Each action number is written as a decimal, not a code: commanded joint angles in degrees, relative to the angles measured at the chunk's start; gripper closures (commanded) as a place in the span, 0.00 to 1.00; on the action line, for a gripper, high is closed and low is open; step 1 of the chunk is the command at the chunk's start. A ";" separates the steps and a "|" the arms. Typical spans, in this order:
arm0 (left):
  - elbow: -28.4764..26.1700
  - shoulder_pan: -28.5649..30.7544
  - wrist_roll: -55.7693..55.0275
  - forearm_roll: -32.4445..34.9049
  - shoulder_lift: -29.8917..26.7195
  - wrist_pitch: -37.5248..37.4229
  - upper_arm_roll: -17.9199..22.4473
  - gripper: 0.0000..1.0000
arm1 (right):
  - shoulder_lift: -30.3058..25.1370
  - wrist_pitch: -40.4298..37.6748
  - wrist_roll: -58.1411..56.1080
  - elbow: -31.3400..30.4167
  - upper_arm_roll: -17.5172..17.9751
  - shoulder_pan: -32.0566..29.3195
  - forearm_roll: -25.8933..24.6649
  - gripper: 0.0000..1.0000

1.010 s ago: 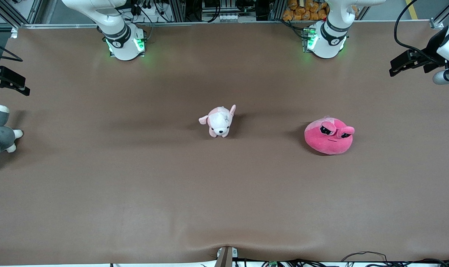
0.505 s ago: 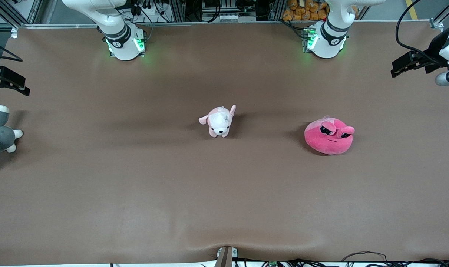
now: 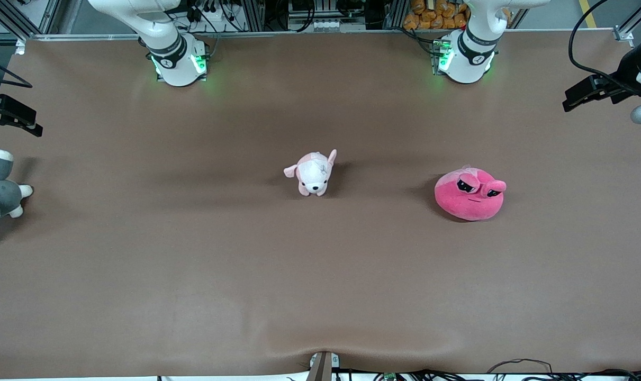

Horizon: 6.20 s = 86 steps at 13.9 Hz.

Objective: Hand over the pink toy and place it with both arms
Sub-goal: 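Lower the left gripper onto the pink plush and close on it, then lift the pink plush with the left gripper toward the table middle, then grasp the pink plush with the right gripper beside the left gripper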

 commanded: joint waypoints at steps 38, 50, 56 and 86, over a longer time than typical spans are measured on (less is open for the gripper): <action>-18.76 2.13 -65.83 -11.48 20.47 32.22 -2.92 1.00 | 0.00 0.14 0.26 0.14 0.17 -0.48 -0.34 0.00; -4.80 1.60 -78.99 -18.07 18.27 20.72 -10.37 1.00 | 0.35 0.23 0.18 0.40 0.17 -0.22 -0.86 0.00; 6.54 0.03 -101.39 -26.51 20.03 20.09 -20.75 1.00 | 3.07 1.36 0.26 0.84 0.08 -0.75 -1.83 0.00; 16.39 -27.23 -136.49 -27.22 29.78 56.13 -21.02 1.00 | 11.07 3.82 113.64 5.15 0.52 24.65 25.08 0.00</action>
